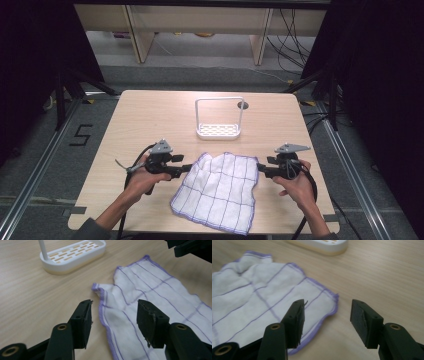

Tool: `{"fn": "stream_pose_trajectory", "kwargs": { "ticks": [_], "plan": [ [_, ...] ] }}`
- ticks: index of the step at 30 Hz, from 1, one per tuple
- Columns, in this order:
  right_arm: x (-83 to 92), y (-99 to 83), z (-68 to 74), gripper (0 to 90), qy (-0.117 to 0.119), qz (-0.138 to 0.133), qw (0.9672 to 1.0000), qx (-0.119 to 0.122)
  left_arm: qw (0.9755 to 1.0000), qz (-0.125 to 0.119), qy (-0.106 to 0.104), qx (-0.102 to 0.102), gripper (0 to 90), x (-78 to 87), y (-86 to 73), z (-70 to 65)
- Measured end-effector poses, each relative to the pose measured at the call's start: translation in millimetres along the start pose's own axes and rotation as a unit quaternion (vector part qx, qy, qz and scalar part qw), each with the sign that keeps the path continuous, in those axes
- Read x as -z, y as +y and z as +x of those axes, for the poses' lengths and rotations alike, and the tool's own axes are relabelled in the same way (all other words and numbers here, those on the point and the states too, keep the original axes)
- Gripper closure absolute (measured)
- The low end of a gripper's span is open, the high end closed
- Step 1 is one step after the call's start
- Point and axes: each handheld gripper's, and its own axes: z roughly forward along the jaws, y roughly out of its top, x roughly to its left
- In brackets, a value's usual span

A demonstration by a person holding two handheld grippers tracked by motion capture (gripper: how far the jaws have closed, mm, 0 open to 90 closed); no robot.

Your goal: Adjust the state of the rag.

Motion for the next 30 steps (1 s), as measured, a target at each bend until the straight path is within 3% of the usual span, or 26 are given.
{"fn": "stream_pose_trajectory", "kwargs": {
  "ticks": [2, 4, 5, 7, 8, 10, 11, 12, 13, 14, 15, 16, 17, 18, 20, 21, 23, 24, 26, 30],
  "plan": [
    [-9.6, 5.3, -4.0, 46.2, -0.013, 0.015, 0.9996, -0.018, 0.9999, 0.011, -0.001, 0.009, 44.7, -12.4, 8.0, 5.6],
    [-21.9, 10.2, -7.0, 46.5, -0.015, 0.029, 0.9991, -0.026, 0.9997, 0.012, 0.015, 0.016, 45.0, -22.7, 14.4, 9.9],
    [-28.4, 11.3, -9.3, 46.5, -0.017, 0.020, 0.9996, -0.009, 0.9996, 0.013, 0.016, 0.021, 46.4, -27.5, 17.3, 11.9],
    [-35.6, 14.7, -6.3, 46.7, -0.017, 0.032, 0.9992, -0.019, 0.9994, 0.014, 0.024, 0.019, 51.4, -34.8, 21.6, 14.9],
    [-37.4, 16.2, -5.9, 46.8, -0.019, 0.037, 0.9990, -0.017, 0.9990, 0.022, 0.033, 0.019, 51.8, -40.2, 25.1, 17.7],
    [-43.9, 18.9, -6.1, 46.8, -0.026, 0.045, 0.9987, -0.004, 0.9984, 0.044, 0.030, 0.019, 52.4, -45.7, 28.2, 21.1],
    [-46.0, 20.1, -6.2, 47.4, -0.027, 0.047, 0.9985, -0.005, 0.9981, 0.044, 0.032, 0.028, 52.0, -50.6, 29.0, 20.3],
    [-47.2, 21.3, -6.3, 47.6, -0.028, 0.052, 0.9982, -0.006, 0.9976, 0.057, 0.036, 0.015, 51.8, -52.8, 30.5, 22.2],
    [-49.1, 21.7, -6.8, 47.6, -0.032, 0.051, 0.9982, -0.005, 0.9972, 0.060, 0.042, 0.016, 51.4, -55.9, 31.5, 21.9],
    [-49.8, 22.3, -5.7, 47.6, -0.028, 0.058, 0.9978, -0.018, 0.9973, 0.059, 0.037, 0.021, 51.2, -59.4, 32.4, 22.6],
    [-51.4, 22.2, -6.3, 47.6, -0.029, 0.060, 0.9976, -0.016, 0.9973, 0.059, 0.036, 0.025, 51.1, -63.3, 33.1, 22.2],
    [-54.7, 20.8, -6.7, 47.6, -0.035, 0.053, 0.9979, -0.014, 0.9970, 0.064, 0.037, 0.022, 51.1, -67.1, 34.1, 22.4],
    [-53.8, 21.5, -7.2, 47.6, -0.033, 0.068, 0.9971, -0.013, 0.9967, 0.072, 0.031, 0.021, 51.1, -71.1, 34.9, 22.5],
    [-55.4, 20.8, -8.6, 47.6, -0.035, 0.065, 0.9973, -0.007, 0.9966, 0.075, 0.027, 0.021, 51.2, -75.6, 34.7, 22.0],
    [-54.7, 21.2, -7.5, 47.5, -0.034, 0.069, 0.9968, -0.022, 0.9957, 0.087, 0.028, 0.017, 51.1, -82.5, 34.1, 20.0],
    [-55.5, 20.5, -8.3, 47.5, -0.034, 0.061, 0.9974, -0.018, 0.9952, 0.092, 0.027, 0.016, 51.2, -85.4, 33.6, 18.6],
    [-53.9, 20.7, -8.6, 47.5, -0.030, 0.071, 0.9967, -0.024, 0.9947, 0.099, 0.025, 0.008, 51.4, -90.6, 32.6, 17.5],
    [-55.8, 19.7, -8.5, 47.6, -0.031, 0.063, 0.9972, -0.026, 0.9942, 0.104, 0.026, 0.005, 52.7, -92.4, 32.3, 16.6],
    [-55.1, 20.2, -9.0, 48.6, -0.030, 0.075, 0.9965, -0.022, 0.9932, 0.113, 0.024, -0.009, 58.7, -95.4, 31.2, 15.8],
    [-57.9, 19.5, -9.1, 51.6, -0.026, 0.079, 0.9964, -0.016, 0.9942, 0.103, 0.022, -0.018, 82.2, -98.7, 29.3, 14.7]
  ]
}}
